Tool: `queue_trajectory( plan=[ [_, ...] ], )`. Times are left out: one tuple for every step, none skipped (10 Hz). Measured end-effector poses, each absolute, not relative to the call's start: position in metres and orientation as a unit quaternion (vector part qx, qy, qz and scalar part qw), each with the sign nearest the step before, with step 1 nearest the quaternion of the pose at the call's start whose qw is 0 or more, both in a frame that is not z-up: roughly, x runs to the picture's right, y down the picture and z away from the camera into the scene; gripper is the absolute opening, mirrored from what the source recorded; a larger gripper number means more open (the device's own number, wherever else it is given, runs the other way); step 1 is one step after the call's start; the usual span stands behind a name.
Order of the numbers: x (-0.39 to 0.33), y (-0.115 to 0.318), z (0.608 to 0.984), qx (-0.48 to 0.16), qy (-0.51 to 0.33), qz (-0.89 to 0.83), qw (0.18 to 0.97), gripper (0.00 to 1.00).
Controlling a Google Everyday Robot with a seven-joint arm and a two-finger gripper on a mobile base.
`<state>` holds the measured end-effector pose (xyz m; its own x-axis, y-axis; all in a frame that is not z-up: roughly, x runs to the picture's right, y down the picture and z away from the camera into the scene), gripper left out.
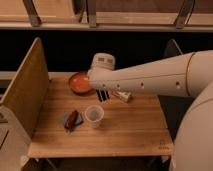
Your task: Place the eraser in the ceramic cup
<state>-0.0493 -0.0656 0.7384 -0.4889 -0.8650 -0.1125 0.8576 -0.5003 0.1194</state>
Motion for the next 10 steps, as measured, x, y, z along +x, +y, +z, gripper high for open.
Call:
queue_trajectory(
  plan=[
    [-0.049,-0.066,0.738,0.080,-0.023,-0.862,0.500,0.00],
    [-0.052,-0.068,0.738,0.084,-0.024,-0.862,0.499,0.00],
    [-0.059,-0.073,0.735,0.093,-0.022,-0.865,0.493,0.00],
    [-0.070,-0.078,0.731,0.103,-0.020,-0.868,0.485,0.00],
    [-0.081,-0.083,0.724,0.116,-0.019,-0.870,0.478,0.00],
    [-0.085,-0.085,0.721,0.122,-0.018,-0.871,0.476,0.00],
    [-0.089,-0.085,0.717,0.129,-0.019,-0.870,0.475,0.00],
    [-0.095,-0.081,0.713,0.138,-0.025,-0.868,0.477,0.00],
    [-0.101,-0.073,0.712,0.145,-0.035,-0.865,0.480,0.00],
    [-0.105,-0.062,0.714,0.151,-0.049,-0.858,0.488,0.00]
  ],
)
